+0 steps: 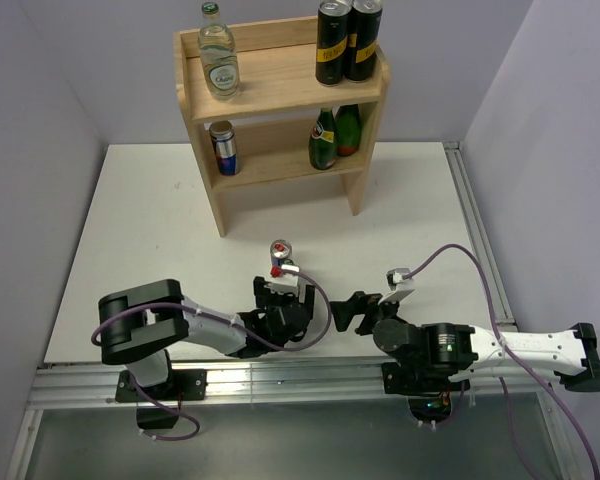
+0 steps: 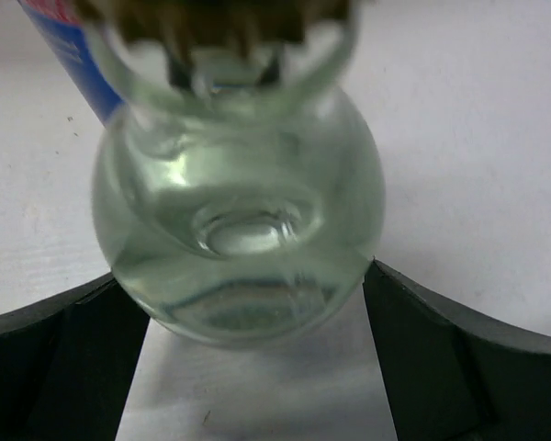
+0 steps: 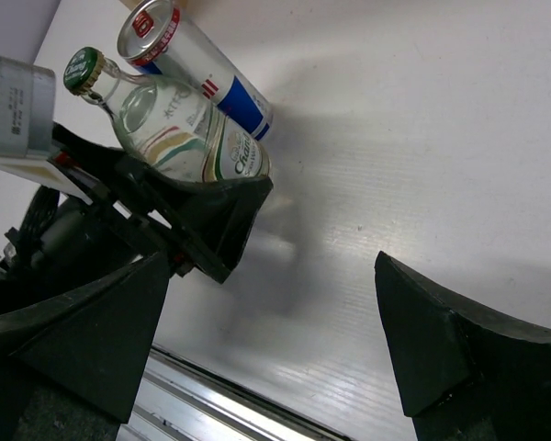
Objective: Place and organize the beverage onto the shelf
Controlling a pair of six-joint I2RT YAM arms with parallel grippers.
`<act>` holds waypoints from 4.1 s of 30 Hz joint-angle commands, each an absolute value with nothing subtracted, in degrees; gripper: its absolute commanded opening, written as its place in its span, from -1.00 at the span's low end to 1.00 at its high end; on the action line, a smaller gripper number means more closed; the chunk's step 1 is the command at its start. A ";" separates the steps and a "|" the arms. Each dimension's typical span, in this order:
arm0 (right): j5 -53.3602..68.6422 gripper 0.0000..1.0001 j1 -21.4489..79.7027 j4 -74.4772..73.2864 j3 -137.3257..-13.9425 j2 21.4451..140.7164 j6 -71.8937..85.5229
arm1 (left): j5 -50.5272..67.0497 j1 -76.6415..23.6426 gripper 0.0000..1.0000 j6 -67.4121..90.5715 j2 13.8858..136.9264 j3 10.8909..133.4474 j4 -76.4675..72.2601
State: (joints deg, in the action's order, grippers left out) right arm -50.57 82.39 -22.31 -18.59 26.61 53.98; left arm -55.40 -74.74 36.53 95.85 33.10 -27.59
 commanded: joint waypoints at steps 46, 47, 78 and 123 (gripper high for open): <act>-53.52 1.00 82.88 -21.35 -18.46 27.69 54.05 | -47.91 -55.92 -0.99 7.92 86.91 110.54 22.85; -53.53 1.00 82.88 -21.44 -18.28 27.16 54.05 | -46.94 -55.12 -0.99 5.91 88.92 115.44 23.37; -53.26 1.00 83.14 -20.57 -17.31 25.22 53.17 | -43.77 -44.22 -0.99 -7.21 102.22 132.36 8.44; -53.96 1.00 83.85 -20.83 -17.49 25.84 53.61 | -37.35 -32.78 -0.80 2.46 107.93 128.41 7.73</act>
